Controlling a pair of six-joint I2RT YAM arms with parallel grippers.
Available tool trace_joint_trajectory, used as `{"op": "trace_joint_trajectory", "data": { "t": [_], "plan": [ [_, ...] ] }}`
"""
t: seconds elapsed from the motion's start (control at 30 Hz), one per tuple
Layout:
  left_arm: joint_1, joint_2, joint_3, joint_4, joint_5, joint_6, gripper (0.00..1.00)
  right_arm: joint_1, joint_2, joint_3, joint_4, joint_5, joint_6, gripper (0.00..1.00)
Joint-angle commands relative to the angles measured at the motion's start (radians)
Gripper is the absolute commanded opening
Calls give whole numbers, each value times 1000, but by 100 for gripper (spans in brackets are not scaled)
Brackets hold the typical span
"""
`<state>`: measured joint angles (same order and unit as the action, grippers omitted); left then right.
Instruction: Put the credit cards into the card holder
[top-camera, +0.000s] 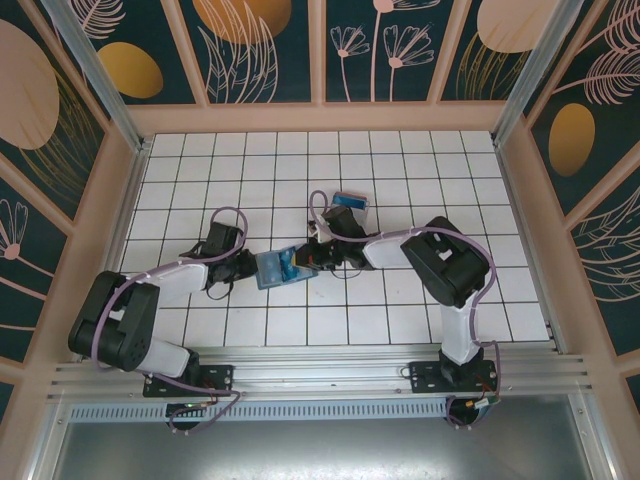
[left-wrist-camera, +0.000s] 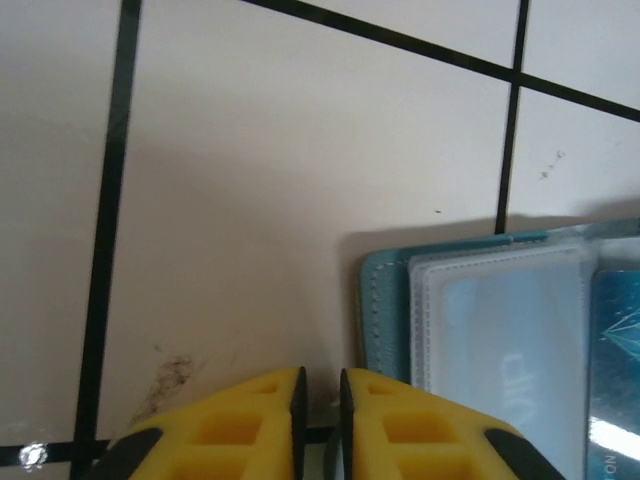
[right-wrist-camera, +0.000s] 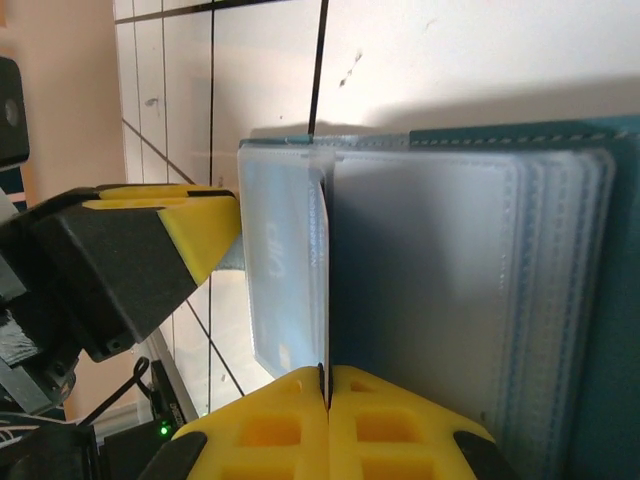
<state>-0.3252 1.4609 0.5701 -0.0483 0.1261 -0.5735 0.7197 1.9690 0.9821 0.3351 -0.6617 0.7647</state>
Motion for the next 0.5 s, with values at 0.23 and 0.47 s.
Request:
{"op": "trace_joint_trajectory", "data": {
  "t": [0.23, 0.47],
  "plan": [
    [3, 20, -12, 49, 65, -6, 8, 2, 49, 66, -86, 21, -30, 5],
    [4, 36, -18, 71, 92, -13, 7, 15, 61, 78, -93, 17, -34, 5]
  ]
}}
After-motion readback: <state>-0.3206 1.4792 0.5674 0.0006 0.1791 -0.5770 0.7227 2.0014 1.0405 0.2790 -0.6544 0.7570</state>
